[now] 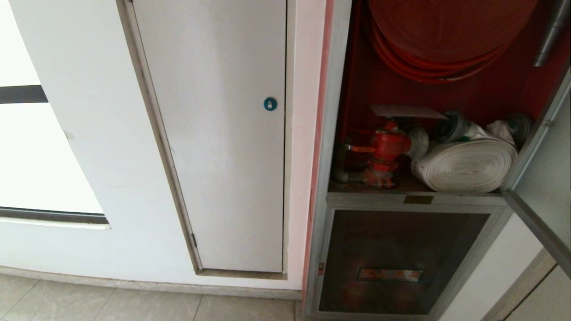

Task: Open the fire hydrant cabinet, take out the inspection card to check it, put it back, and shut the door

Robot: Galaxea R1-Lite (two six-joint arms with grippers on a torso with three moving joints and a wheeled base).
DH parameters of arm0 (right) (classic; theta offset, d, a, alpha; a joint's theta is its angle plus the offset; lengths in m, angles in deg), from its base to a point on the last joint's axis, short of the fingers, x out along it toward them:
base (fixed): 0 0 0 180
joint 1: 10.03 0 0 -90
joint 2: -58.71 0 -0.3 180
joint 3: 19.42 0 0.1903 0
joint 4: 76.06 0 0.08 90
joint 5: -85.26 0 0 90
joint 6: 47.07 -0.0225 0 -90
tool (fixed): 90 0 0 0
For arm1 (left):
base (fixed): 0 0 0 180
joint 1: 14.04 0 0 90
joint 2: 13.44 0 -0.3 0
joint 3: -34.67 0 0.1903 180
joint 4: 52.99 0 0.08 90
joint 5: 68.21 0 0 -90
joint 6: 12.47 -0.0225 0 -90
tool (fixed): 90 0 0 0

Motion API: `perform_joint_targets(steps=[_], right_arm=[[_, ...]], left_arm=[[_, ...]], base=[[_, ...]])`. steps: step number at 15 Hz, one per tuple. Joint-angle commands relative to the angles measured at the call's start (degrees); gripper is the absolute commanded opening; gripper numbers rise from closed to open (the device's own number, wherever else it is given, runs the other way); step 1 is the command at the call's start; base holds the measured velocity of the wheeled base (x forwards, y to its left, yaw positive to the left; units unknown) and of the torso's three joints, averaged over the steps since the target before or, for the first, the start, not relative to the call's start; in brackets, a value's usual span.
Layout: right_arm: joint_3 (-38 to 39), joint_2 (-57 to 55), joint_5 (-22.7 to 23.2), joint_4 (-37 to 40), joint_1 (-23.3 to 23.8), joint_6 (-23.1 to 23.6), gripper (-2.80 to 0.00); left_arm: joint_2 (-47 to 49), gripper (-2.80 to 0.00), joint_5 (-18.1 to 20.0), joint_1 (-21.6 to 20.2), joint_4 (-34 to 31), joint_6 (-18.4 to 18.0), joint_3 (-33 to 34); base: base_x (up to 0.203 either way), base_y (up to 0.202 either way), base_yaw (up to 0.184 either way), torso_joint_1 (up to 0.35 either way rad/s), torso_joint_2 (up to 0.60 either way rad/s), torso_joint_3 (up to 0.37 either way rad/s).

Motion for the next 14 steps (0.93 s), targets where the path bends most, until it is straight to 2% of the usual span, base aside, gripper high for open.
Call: perform_joint_targets(steps=[1,4,5,9,14], right_arm=[[2.72,7.63,1.39,0.03,-0.29,-0.01,-2.80],[8.62,13.06,10.32,0.08,-0.38,-0.15,-2.80],[9.80,13.12,11.73,0.11,-0.44,-0.20,-2.80],[11.63,13.36,13.84,0.06,-2.70,-2.55,-2.80],[17.49,20.18,13.20,-0.41,-3.94,-3.02,-2.80]], left_arm=[[0.07,-2.80,0.04,0.00,0.01,0.00,0.00],[0.07,-2.80,-0.05,0.00,0.01,0.00,0.00],[0.07,-2.80,0.02,0.00,0.01,0.00,0.00],[0.07,-2.80,-0.05,0.00,0.01,0.00,0.00],[0.07,-2.80,-0.04,0.00,0.01,0.00,0.00]], base=[[0.000,0.000,0.000,0.000,0.00,0.000],[0.000,0.000,0.000,0.000,0.00,0.000],[0.000,0.000,0.000,0.000,0.00,0.000],[0.000,0.000,0.000,0.000,0.00,0.000],[0.000,0.000,0.000,0.000,0.00,0.000]])
